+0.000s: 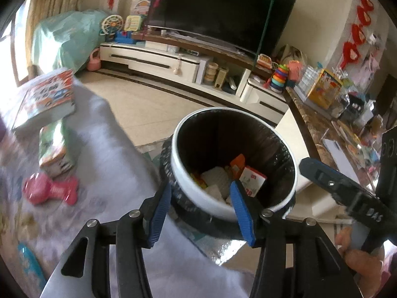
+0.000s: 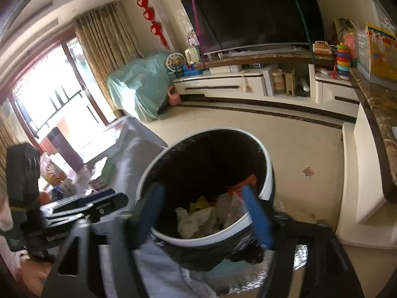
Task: Collect trash
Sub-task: 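Open both grippers to drop the plastic bag and red carton into the bin, then move both open grippers back over the table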
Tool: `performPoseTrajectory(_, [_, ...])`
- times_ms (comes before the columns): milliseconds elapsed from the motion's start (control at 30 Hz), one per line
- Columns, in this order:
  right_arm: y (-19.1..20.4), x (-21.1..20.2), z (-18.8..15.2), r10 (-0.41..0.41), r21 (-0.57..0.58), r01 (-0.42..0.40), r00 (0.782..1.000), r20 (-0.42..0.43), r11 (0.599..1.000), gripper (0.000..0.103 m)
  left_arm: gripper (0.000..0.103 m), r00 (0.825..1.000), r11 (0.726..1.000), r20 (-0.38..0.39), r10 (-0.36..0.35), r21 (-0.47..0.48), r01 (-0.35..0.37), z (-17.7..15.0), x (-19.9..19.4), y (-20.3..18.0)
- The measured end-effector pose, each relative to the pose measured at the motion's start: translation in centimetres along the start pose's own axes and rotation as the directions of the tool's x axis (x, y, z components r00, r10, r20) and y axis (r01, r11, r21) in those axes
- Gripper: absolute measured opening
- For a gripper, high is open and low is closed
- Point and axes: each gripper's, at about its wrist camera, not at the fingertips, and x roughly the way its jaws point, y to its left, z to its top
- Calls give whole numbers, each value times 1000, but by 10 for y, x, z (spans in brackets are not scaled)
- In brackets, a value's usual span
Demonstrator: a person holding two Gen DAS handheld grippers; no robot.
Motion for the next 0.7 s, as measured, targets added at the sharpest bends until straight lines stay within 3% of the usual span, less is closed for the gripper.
performPoseTrajectory(67, [5,-5,-4,17,14,-17,1000,10,1000,86,55,1000,1000,10,-1,-22,1,-11,-11,9])
performPoseTrajectory(233, [22,-10,-17,64,28,-64,998,3,998,90,55,999,998,34,23,-67,-20,-41,-40,32])
performPoseTrajectory(700, [95,-3,-61,181,-43,-184,982,-61,982,90,55,988,972,76,136,-204,-118,-112,-130,93])
